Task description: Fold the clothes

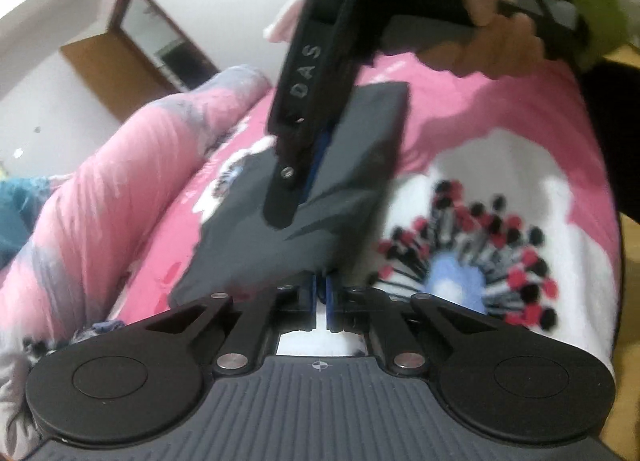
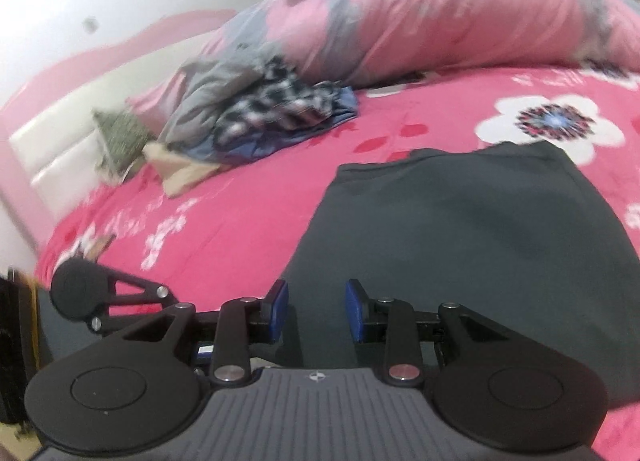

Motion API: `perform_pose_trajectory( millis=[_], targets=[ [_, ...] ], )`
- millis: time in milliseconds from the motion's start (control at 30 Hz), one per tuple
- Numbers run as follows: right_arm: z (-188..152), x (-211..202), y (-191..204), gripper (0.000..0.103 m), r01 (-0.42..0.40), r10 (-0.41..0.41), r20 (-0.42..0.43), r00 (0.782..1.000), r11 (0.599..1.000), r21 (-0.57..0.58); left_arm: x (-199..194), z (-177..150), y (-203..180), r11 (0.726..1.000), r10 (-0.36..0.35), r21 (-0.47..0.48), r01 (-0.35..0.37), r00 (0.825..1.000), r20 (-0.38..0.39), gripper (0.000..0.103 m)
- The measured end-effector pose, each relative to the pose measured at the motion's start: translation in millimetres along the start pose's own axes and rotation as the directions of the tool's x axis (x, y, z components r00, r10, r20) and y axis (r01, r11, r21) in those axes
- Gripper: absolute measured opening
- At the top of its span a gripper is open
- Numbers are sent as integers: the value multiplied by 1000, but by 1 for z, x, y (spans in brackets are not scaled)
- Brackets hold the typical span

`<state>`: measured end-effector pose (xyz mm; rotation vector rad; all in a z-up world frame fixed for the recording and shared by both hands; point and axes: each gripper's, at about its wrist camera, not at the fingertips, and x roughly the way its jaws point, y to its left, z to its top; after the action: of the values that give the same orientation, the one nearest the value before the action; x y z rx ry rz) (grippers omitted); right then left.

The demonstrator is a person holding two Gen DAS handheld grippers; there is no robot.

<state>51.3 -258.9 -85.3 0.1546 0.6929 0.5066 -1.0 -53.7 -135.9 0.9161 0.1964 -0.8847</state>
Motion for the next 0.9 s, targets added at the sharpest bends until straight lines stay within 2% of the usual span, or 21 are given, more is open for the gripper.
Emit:
perform_pose_trajectory(
  millis=[100,233,300,400,467,500,633,700,833,900],
  targets=[
    [-12,18,11,31,45,-55,-92,994,993,-112,-2,-8,-4,1000,-1,-23,0,1000,-29,4],
    [-24,23,20,31,93,-113,-92,989,977,-192,-19,-19,11,980,24,-198,-37,997,-67,6],
    [-26,22,22,31,103,-121,-84,989,976,-191,-31,-22,25,945,44,-321,-65,996,-72,6],
    [-29,13,27,31,125,-131,-25,991,977,-174,-42,-19,41,865,57,-498,-60,998,-21,6],
    [-29,-3,31,31,139,-134,45,990,979,-150,-41,-14,47,836,65,-547,-49,998,11,6],
    [-28,-12,31,31,152,-142,77,987,980,-131,-39,-11,46,833,65,-553,-40,998,25,6],
    [-31,-48,17,31,252,-244,140,960,967,-41,-23,5,42,826,44,-564,5,996,73,6],
    [-32,-63,3,31,311,-308,154,939,950,5,-16,11,38,817,25,-576,35,995,96,6],
    [-33,-87,-28,30,416,-426,166,889,905,92,5,3,31,762,-29,-646,29,1000,11,7],
    [-35,-90,-43,28,454,-469,167,867,883,122,5,-3,29,726,-29,-688,16,1000,-7,8]
  ],
)
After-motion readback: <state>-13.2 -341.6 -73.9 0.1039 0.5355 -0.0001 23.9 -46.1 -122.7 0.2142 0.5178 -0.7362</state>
